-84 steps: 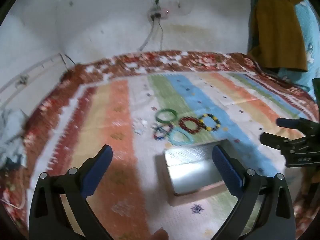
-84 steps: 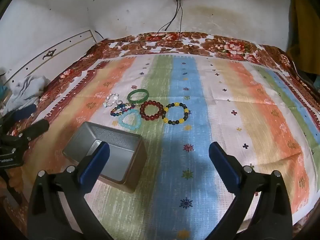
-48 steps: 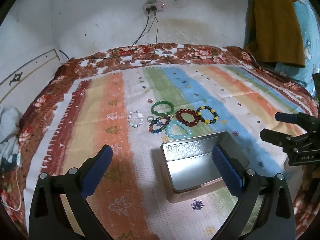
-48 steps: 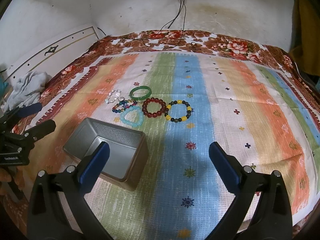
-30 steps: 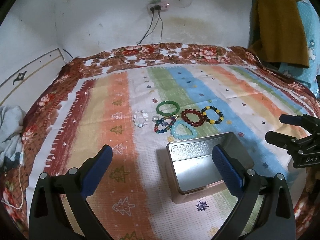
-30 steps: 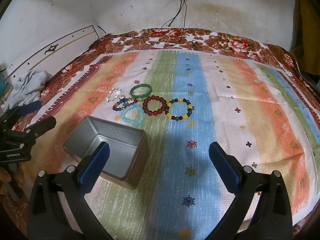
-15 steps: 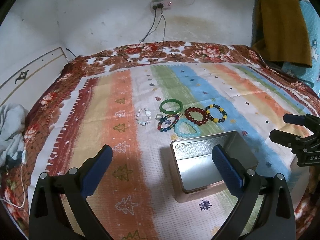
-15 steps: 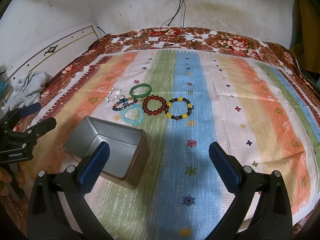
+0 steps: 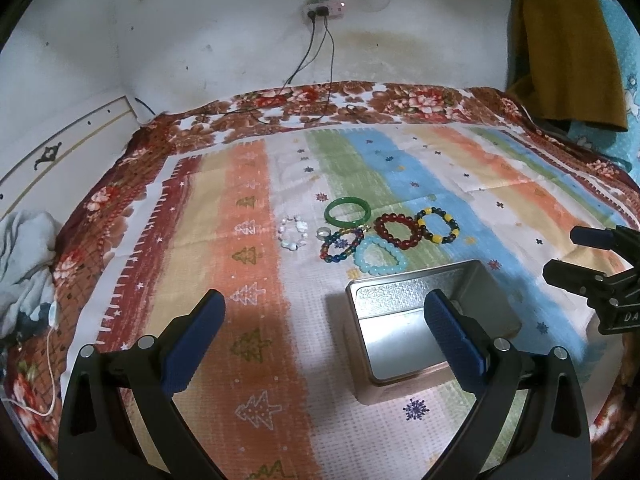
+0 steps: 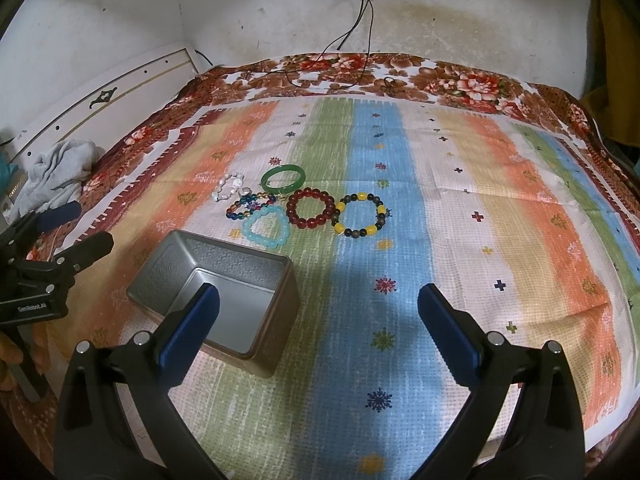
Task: Organize jewelry
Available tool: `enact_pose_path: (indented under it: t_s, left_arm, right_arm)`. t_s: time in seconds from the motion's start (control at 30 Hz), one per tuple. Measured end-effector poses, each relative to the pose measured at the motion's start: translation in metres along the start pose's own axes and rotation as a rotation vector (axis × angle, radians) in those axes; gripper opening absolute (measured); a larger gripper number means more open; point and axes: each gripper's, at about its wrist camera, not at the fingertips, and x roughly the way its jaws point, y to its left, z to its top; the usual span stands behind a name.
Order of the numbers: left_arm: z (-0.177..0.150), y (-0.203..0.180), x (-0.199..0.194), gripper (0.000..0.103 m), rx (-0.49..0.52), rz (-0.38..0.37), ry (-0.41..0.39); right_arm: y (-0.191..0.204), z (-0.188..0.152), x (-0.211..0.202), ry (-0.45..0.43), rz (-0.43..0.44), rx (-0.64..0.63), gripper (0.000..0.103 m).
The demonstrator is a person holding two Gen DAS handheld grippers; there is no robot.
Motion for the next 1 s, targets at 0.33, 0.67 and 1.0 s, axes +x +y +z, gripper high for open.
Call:
enact_pose_path:
  t_s: [0.33, 0.67, 1.0]
  left_arm:
    - [0.0004, 0.0050, 0.0027, 0.098, -0.008, 0.003, 0.015]
    - [0.0003, 0.0054, 0.0024, 0.098, -0.008, 0.005, 0.014]
    - [0.0001, 0.0053, 0.0029, 0.098, -0.008, 0.011, 0.018]
  right_arm:
    - [0.0004, -0.0010, 0.0004, 0.003, -0.002, -0.001, 0.098]
    - [0.0006, -0.0014, 0.0012, 0.006, -0.002, -0.002, 0.098]
    - [0.0010, 0.0006, 0.0013, 0.009, -0.003, -0.002, 0.098]
